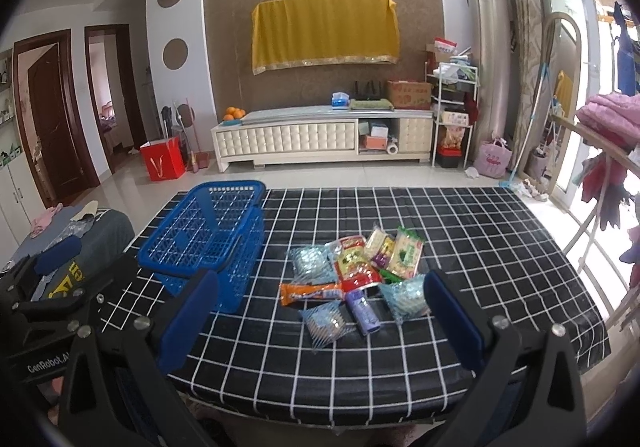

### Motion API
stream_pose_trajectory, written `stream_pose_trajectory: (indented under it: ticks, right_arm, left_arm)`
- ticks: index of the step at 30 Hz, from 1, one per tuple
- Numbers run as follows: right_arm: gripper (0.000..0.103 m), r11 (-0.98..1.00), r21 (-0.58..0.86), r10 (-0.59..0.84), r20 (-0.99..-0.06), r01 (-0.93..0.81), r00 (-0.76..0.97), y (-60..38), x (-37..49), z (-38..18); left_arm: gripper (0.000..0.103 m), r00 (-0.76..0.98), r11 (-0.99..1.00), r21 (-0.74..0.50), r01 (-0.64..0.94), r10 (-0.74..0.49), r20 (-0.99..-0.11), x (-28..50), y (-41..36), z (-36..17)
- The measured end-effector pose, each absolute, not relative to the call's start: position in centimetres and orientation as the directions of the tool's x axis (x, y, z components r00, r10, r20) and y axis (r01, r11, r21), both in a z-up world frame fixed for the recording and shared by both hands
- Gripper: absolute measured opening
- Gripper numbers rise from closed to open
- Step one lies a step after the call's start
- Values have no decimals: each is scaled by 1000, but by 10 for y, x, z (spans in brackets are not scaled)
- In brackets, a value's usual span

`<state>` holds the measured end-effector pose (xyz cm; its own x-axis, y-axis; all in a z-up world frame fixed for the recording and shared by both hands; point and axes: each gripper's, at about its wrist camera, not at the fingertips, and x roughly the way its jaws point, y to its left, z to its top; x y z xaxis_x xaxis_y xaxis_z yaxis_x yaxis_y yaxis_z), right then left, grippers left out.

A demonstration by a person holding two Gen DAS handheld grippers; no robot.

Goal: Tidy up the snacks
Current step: 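Move the right tool toward the light blue striped bag while the left tool follows toward the snacks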

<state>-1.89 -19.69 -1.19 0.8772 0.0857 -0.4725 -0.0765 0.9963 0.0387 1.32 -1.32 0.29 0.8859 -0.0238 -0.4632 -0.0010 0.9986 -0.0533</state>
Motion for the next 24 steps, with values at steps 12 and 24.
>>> stream_pose_trajectory:
  ticks: [12, 24]
  right_arm:
    - [103, 999, 15, 43, -462, -40, 886, -262, 32, 1]
    - [103, 995, 91, 79, -632, -28, 771, -325, 104, -55]
  left_arm:
    - [103, 863, 997, -16, 74, -72, -501, 87, -65, 13]
    - [103, 742, 995, -59, 86, -104, -662, 175, -116, -45]
